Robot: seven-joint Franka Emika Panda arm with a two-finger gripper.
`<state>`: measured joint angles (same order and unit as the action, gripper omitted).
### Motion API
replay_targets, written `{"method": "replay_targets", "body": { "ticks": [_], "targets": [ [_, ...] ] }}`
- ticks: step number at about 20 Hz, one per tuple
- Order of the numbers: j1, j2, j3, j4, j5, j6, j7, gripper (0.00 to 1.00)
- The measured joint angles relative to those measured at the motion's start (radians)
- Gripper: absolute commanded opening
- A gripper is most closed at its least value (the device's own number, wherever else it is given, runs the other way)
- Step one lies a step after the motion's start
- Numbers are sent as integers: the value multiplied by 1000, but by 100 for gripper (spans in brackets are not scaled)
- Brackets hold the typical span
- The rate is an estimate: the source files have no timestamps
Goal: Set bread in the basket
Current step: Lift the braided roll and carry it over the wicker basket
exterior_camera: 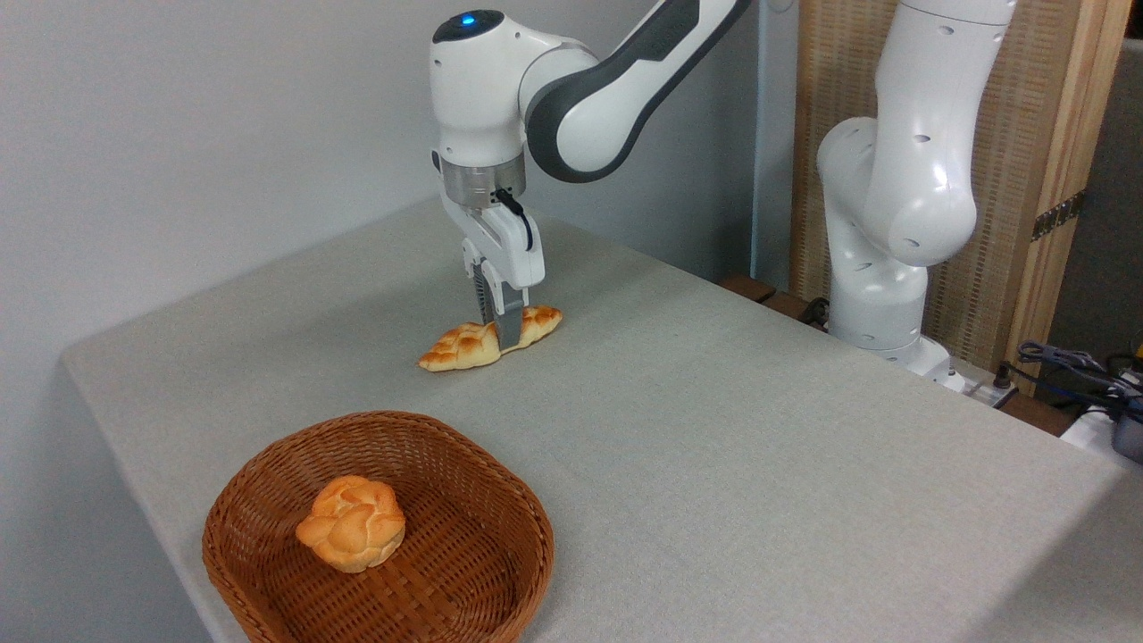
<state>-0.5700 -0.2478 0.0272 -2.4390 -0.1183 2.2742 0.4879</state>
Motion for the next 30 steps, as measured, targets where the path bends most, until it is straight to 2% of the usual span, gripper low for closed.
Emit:
{"method": "replay_targets", "body": {
  "ticks": [2, 8, 10, 14, 17, 19, 20, 22, 24, 25, 27, 28, 30],
  "targets": [
    [0, 0, 0, 3, 0, 0, 0, 6],
    [3, -5, 8, 24, 0, -8, -25, 6],
    [5, -14, 26, 77, 0, -95, -29, 6],
    [7, -34, 108, 255, 2, -369, 1, 9],
    [11, -39, 227, 398, 5, -511, 125, 9],
    [15, -39, 308, 460, 15, -536, 200, 13],
    [16, -39, 339, 477, 43, -535, 224, 18],
    [16, -35, 377, 490, 116, -499, 248, 18],
    [16, -20, 403, 491, 156, -430, 249, 20],
    [16, -8, 415, 491, 162, -387, 250, 26],
    [15, 19, 443, 491, 165, -303, 250, 30],
    [15, 32, 459, 491, 165, -258, 250, 43],
    [15, 58, 486, 492, 165, -166, 252, 84]
  ]
}}
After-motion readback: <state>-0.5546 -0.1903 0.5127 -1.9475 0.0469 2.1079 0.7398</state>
